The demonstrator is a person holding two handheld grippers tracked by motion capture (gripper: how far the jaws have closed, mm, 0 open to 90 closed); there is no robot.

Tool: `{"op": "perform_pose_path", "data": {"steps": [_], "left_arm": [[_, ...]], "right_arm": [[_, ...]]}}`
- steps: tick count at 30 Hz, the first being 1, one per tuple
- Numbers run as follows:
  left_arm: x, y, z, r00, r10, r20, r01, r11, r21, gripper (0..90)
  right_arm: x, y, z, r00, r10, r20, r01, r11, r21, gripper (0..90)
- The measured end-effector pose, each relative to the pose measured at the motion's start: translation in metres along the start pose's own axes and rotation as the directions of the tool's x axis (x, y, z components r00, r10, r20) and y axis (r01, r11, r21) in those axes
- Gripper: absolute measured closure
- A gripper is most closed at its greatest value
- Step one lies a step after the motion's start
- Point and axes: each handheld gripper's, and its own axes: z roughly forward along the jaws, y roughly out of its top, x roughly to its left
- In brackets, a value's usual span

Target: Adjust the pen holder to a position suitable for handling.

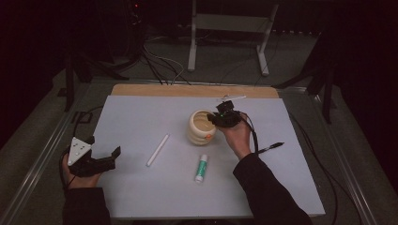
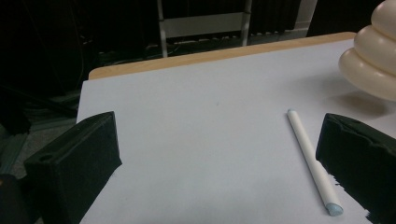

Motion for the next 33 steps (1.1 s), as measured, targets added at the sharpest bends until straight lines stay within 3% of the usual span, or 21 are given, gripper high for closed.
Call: {"op": "perform_pose_path", "data": {"steps": [13,22,33], "left_arm": [[0.000,0.000,0.000,1.0000,-0.002,0.003,0.002,1.0000,0.000,0.1],[0.000,-0.001,0.001,1.0000,0.000,0.008,0.000,1.0000,0.003,0.1],[0.000,-0.001,0.001,1.0000,0.000,0.006,0.000,1.0000,0.004,0.1]], "right_arm": [[0.024,-0.005,0.016,0.9987,-0.049,-0.017,0.050,0.9972,0.056,75.6],[0.030,-0.011,0.028,0.9981,-0.058,-0.022,0.060,0.9944,0.087,75.5],[0.030,-0.011,0.032,0.9980,-0.057,-0.025,0.059,0.9952,0.078,75.1]]}}
